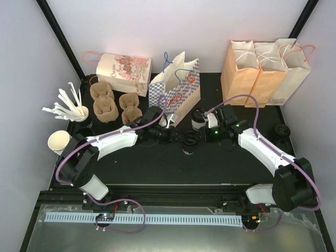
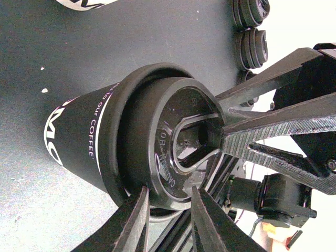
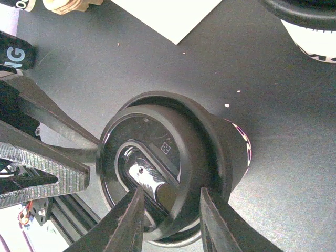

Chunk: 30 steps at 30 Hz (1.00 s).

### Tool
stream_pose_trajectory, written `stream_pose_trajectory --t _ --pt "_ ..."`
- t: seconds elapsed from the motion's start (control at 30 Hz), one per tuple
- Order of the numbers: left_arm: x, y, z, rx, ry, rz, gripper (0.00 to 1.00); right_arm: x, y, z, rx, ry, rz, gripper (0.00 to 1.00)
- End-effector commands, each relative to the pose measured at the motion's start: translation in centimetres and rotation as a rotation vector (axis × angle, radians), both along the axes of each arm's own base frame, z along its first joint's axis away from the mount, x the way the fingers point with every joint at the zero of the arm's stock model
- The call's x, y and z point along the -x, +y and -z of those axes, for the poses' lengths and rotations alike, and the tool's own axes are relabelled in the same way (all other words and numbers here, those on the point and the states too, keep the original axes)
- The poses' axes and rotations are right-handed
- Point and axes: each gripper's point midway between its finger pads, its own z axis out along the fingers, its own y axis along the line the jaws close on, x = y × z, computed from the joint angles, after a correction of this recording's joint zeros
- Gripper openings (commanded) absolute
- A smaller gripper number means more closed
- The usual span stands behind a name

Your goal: Pack the takeout coffee

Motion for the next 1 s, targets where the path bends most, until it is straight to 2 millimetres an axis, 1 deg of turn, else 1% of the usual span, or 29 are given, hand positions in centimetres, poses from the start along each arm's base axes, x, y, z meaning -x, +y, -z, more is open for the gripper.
stream_pose_trajectory --t 0.0,0.27,0.37,0.47,0.57,0.7,0.83,0.97 --pt "-0.5 -0.3 1.0 -0.036 0.0 0.007 0.25 0.7 0.1 1.0 -0.009 0.017 -0.021 0.33" --pt "-0.3 -0.2 2.9 -0.073 0.017 0.009 0.25 2.4 -0.4 4.0 -0.007 0.077 -0.011 0.33" --pt "-0.3 -0.3 3.5 -0.085 0.02 0.009 0.25 2.8 -0.4 4.4 -0.011 0.089 -0.01 0.33" --pt "-0.7 -0.2 3.5 -0.097 0.007 0.008 0.25 3.0 -0.4 3.6 -0.03 0.082 -0.006 0.33" --pt "-1.6 -0.2 2.9 -0.105 -0.014 0.004 0.25 3.2 -0.4 2.3 -0.051 0.066 0.002 0.33" --pt "-2.9 -0.4 1.9 -0.103 -0.038 -0.001 0.25 3.5 -0.4 0.5 -0.083 0.041 0.016 0.36" --pt "-4.0 -1.3 0.6 -0.077 -0.054 0.008 0.26 3.9 -0.3 -0.2 -0.098 0.038 0.011 0.37" --pt "-4.6 -1.9 -0.6 -0.056 -0.07 0.015 0.27 3.7 -0.4 -1.0 -0.096 0.021 0.013 0.38"
